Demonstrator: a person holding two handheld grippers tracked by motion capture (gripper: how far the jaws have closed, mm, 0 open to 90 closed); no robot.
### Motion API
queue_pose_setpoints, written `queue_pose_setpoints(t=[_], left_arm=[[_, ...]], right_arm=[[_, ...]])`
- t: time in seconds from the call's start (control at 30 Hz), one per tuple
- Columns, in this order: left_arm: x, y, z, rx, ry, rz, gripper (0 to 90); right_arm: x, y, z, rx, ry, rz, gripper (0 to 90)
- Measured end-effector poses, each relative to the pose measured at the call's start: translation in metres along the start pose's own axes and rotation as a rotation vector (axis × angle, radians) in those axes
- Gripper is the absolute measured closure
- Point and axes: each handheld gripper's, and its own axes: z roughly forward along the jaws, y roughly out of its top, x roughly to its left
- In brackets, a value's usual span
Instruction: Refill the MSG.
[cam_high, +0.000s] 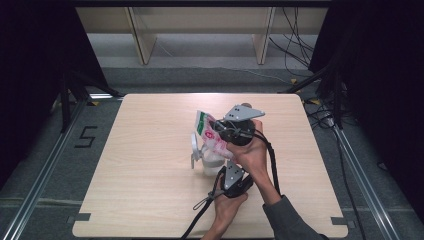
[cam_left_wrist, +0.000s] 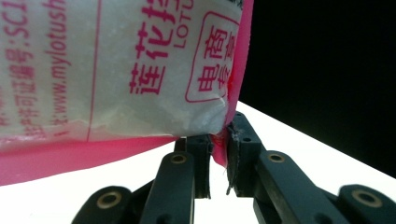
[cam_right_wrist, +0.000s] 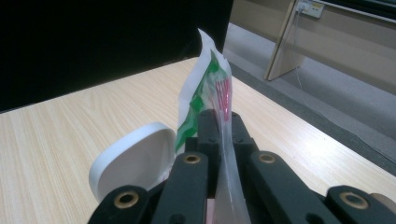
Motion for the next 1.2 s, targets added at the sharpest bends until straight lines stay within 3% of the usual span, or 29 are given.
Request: queue_pose_setpoints(t=[0.4, 0.43, 0.63, 0.67, 0.7, 0.87, 1.1, 1.17, 1.2], left_arm=[[0.0007, 0.0006, 0.0002, -0.004, -0.004, -0.002, 80.2], [-0.0039, 0.0002, 0.0037, -0.058, -0.015, -0.065, 80.2], [-0.0044, 0.0003, 0.0040, -0.062, -0.013, -0.076, 80.2], [0.0020, 0.0009, -0.0007, 0.015, -0.006, 0.014, 80.2], [0.0025, 0.0010, -0.0009, 0.021, -0.004, 0.020, 80.2], [0.0027, 0.0013, -0.0007, 0.014, -0.006, 0.016, 80.2], [0.0020, 0.0024, -0.0013, 0.013, -0.004, 0.022, 80.3], [0.0021, 0.0026, -0.0015, 0.013, -0.005, 0.021, 80.2], [0.0020, 0.0026, -0.0015, 0.013, -0.005, 0.022, 80.2]], right_arm=[[-0.0001, 0.0011, -0.0004, 0.008, 0.005, -0.015, 88.2], [-0.0002, 0.0013, 0.0000, 0.006, 0.006, -0.025, 88.2], [0.0016, 0.0008, 0.0019, -0.001, -0.001, -0.022, 88.2], [0.0019, 0.0008, 0.0020, 0.001, 0.001, -0.019, 88.2], [0.0011, 0.0011, 0.0022, 0.001, 0.001, -0.036, 88.2], [0.0057, 0.0012, 0.0021, 0.019, 0.005, -0.007, 88.2], [0.0039, 0.0026, -0.0001, 0.020, 0.011, -0.009, 88.2], [0.0030, 0.0034, 0.0002, 0.012, 0.011, -0.042, 88.2], [0.0040, 0.0031, 0.0010, 0.008, 0.007, -0.036, 88.2]])
